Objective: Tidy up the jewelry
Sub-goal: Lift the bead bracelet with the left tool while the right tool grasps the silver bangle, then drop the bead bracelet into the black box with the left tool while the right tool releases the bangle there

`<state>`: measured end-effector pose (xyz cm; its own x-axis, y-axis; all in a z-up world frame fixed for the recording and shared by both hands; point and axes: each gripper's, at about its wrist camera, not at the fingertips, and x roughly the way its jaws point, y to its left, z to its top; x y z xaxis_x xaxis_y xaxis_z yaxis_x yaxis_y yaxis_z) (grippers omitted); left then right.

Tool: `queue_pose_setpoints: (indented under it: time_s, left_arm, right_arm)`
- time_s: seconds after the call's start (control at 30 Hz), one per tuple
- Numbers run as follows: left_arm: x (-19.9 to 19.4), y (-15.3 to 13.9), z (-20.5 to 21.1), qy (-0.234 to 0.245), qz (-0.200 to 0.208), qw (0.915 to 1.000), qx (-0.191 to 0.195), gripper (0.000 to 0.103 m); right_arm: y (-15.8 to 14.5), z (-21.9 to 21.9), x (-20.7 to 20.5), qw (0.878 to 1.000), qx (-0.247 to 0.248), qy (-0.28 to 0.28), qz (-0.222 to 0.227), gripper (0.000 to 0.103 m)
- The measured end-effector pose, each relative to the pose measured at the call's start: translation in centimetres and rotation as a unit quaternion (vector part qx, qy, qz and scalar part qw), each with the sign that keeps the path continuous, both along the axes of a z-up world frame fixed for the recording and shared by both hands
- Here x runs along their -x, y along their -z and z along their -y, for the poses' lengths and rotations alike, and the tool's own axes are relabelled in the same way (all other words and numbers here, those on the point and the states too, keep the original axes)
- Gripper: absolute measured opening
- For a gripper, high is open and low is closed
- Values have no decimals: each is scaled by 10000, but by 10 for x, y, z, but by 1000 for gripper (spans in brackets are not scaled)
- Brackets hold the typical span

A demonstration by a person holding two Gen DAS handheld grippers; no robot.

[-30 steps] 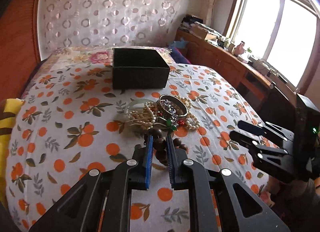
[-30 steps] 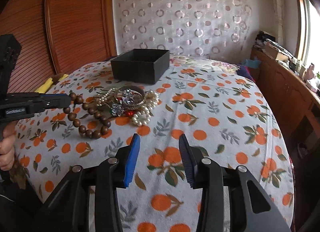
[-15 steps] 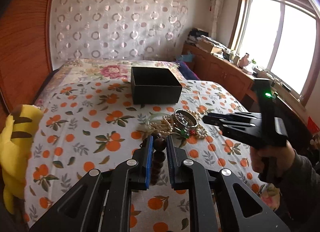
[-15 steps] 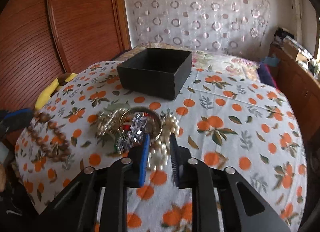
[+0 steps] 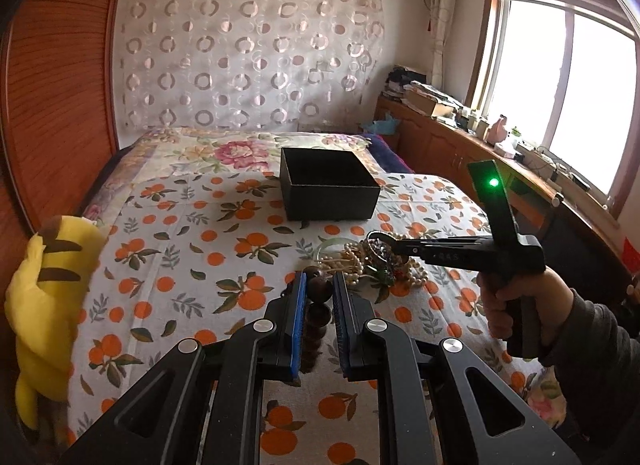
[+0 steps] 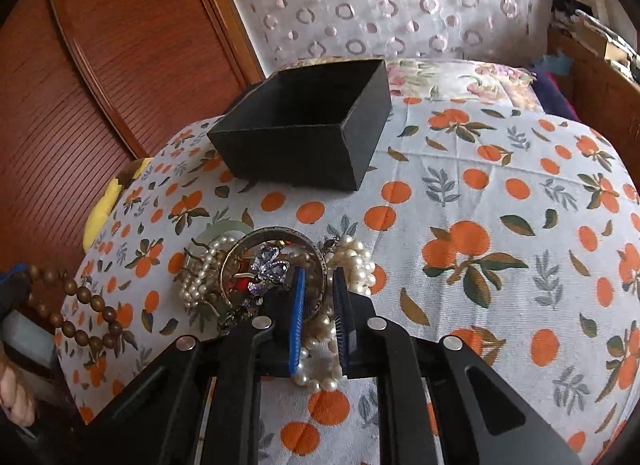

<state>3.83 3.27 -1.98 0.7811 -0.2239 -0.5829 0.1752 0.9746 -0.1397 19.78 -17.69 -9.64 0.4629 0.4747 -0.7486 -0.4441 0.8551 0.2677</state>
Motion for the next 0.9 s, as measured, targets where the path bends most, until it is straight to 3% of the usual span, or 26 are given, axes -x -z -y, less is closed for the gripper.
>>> queue_pose_setpoints:
  time_s: [0.07, 0.13, 0.67, 0.9]
  left_arm:
    - [0, 0, -1, -1, -4, 10000, -13, 12]
    - [0, 0, 0, 3, -9, 10000, -19, 12]
    - [-26, -30, 18, 217, 173, 9995, -158, 12]
    - [-50, -43, 30, 376, 275, 9984, -328, 12]
  right_arm:
    - [-2, -3, 2, 9999, 134, 3, 102, 6]
    - [-5, -3, 5, 9996, 184, -39, 210, 5]
    - [-57, 21, 26, 9958, -55, 38, 910, 5]
    - [-64, 24, 22, 9942, 6, 14, 1075, 5]
